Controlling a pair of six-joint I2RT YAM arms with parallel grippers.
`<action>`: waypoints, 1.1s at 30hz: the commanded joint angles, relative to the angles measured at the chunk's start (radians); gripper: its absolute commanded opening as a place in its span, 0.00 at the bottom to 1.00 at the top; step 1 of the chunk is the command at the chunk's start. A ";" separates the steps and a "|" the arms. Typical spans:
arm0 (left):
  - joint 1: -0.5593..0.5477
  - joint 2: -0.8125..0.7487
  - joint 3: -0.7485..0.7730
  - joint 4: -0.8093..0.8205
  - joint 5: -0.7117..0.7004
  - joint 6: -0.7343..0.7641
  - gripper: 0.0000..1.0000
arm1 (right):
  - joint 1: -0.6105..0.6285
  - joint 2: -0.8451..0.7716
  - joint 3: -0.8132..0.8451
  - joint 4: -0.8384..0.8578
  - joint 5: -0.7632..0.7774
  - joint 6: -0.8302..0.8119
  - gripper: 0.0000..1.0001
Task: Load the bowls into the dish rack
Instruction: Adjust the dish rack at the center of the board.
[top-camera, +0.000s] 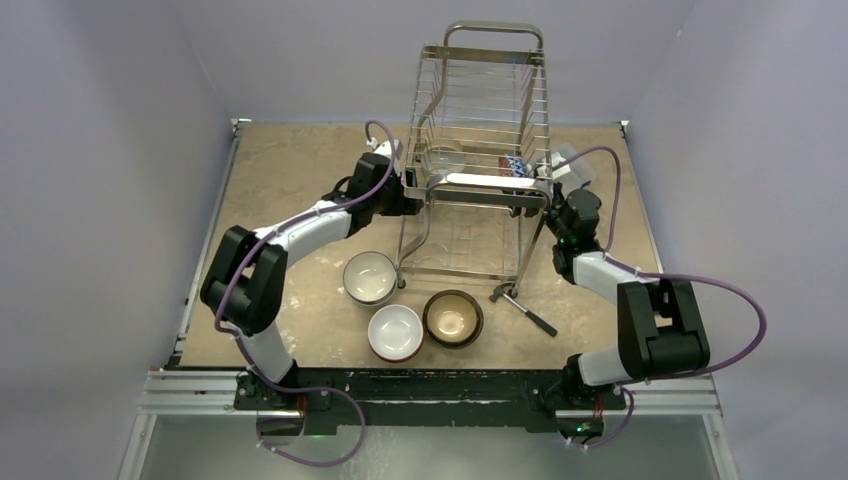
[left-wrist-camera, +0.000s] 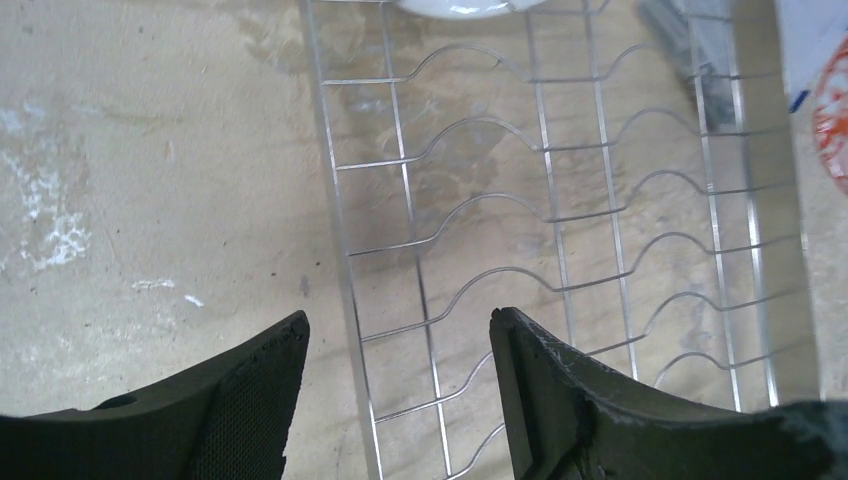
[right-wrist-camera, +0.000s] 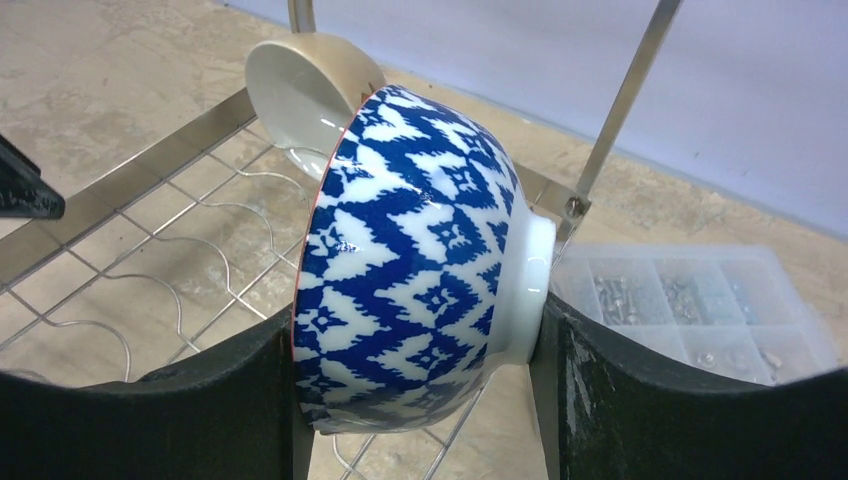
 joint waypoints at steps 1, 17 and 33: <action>0.006 0.013 0.047 -0.036 -0.040 0.006 0.64 | -0.003 0.004 0.013 0.193 -0.044 -0.084 0.00; 0.004 0.112 0.052 -0.050 -0.010 0.008 0.34 | -0.010 0.020 -0.037 0.311 -0.109 -0.167 0.00; 0.004 0.052 0.037 -0.156 0.014 0.075 0.00 | -0.010 -0.010 -0.021 0.247 -0.282 -0.269 0.00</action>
